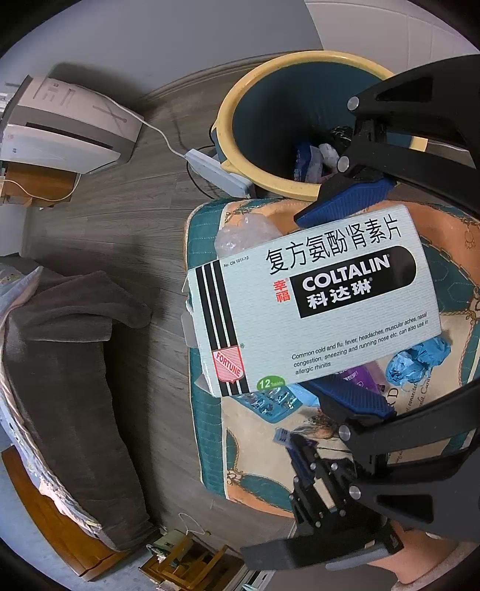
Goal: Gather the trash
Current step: 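Grasp the small foil pill packet with the left gripper while the right holds the box, then carry the box and foil packet into the bin and open both grippers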
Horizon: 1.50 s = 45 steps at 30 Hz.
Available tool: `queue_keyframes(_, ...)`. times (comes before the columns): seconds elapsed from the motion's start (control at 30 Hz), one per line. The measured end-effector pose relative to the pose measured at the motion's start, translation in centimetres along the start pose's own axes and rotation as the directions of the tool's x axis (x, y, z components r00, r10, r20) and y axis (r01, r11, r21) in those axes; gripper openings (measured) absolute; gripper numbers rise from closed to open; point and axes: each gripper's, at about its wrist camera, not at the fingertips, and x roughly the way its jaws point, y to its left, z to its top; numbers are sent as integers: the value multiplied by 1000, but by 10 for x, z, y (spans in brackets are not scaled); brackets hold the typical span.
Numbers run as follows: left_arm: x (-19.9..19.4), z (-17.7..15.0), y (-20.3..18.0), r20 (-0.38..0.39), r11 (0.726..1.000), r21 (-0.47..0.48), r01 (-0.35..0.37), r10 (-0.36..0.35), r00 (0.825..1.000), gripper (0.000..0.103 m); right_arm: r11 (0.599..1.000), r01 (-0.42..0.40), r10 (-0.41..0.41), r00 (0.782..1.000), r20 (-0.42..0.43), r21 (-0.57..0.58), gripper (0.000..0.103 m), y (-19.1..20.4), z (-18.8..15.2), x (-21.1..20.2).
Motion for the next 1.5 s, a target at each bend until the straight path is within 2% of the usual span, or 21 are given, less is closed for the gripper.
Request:
queue_keyframes(0.13,-17,10,-14,40,1000,10,-5,4,999,10,1000,0,0,1000,13,8,77,-7,-1,-6)
queue_keyframes(0.3,-37,20,-42,88,999,20,32,-34,996,10,1000,9,-9,1000,27,7,77,-16,-4,-14)
queue_keyframes(0.63,-54,29,-94,99,994,56,92,-97,990,10,999,-8,4,998,65,52,77,-47,-6,-31)
queue_keyframes(0.9,-66,35,-114,109,991,72,113,-120,987,10,994,-32,23,996,84,100,77,-59,-5,-36)
queue_keyframes(1.1,-72,49,-129,105,987,91,132,-141,984,10,994,-1,-12,993,118,109,77,-68,-4,-48)
queue_keyframes(1.33,-71,71,-160,94,973,142,180,-195,976,10,976,-4,-25,991,128,217,77,-117,-6,-54)
queue_keyframes(1.5,-58,85,-190,69,958,184,220,-236,969,10,939,31,-68,993,98,341,77,-167,-18,-46)
